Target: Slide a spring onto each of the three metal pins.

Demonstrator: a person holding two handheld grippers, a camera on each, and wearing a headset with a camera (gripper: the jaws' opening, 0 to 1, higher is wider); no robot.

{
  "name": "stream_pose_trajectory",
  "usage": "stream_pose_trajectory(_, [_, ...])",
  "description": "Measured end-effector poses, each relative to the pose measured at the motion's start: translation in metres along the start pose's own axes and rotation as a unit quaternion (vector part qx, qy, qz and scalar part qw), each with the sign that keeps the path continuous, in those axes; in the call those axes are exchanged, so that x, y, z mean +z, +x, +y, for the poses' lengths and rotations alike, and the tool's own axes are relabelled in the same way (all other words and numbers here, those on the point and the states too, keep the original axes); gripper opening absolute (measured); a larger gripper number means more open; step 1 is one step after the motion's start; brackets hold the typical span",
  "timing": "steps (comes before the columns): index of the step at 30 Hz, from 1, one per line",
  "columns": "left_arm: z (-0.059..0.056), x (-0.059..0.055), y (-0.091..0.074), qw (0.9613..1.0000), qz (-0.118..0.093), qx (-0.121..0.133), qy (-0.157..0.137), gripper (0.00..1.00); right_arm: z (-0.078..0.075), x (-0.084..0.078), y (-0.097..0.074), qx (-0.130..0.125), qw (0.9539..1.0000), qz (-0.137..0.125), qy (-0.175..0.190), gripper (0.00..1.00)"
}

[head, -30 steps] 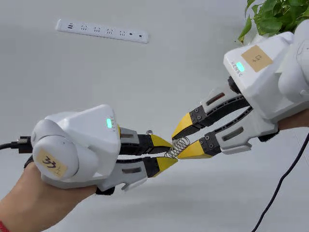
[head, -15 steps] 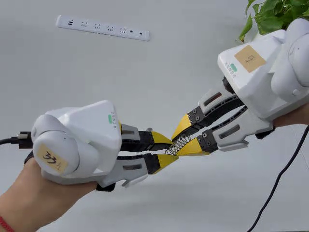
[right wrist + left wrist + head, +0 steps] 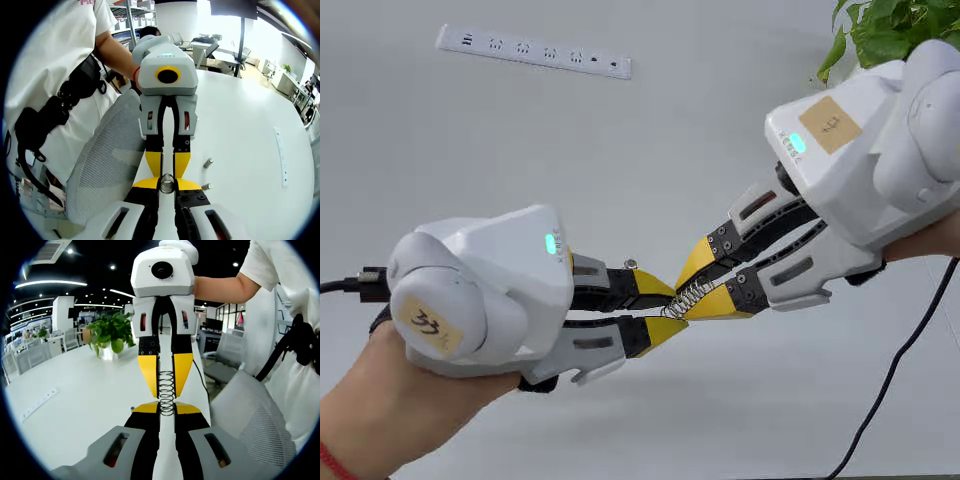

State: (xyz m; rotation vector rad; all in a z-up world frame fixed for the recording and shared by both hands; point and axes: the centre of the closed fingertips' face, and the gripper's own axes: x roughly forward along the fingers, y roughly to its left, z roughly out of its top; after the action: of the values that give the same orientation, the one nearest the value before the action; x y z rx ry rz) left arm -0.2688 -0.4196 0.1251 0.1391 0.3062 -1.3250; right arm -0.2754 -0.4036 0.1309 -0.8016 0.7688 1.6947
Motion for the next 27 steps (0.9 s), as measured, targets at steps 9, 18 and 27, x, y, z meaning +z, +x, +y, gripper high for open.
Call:
stream_pose_trajectory(9, [0.0000, -0.0011, -0.0005, 1.0000, 0.000, -0.001, -0.003, 0.07, 0.0008, 0.0007, 0.0017, -0.002, 1.0000, 0.002, 0.001, 0.07])
stream_pose_trajectory(18, [-0.0008, -0.0024, -0.0017, 1.0000, -0.001, 0.000, -0.005, 0.07, 0.0020, 0.0007, 0.0036, -0.004, 1.0000, -0.001, 0.007, 0.07])
stream_pose_trajectory(27, [-0.0004, -0.0033, -0.0032, 1.0000, -0.001, 0.004, -0.007, 0.13, 0.0016, 0.0013, 0.0019, -0.009, 0.9998, -0.008, 0.014, 0.07])
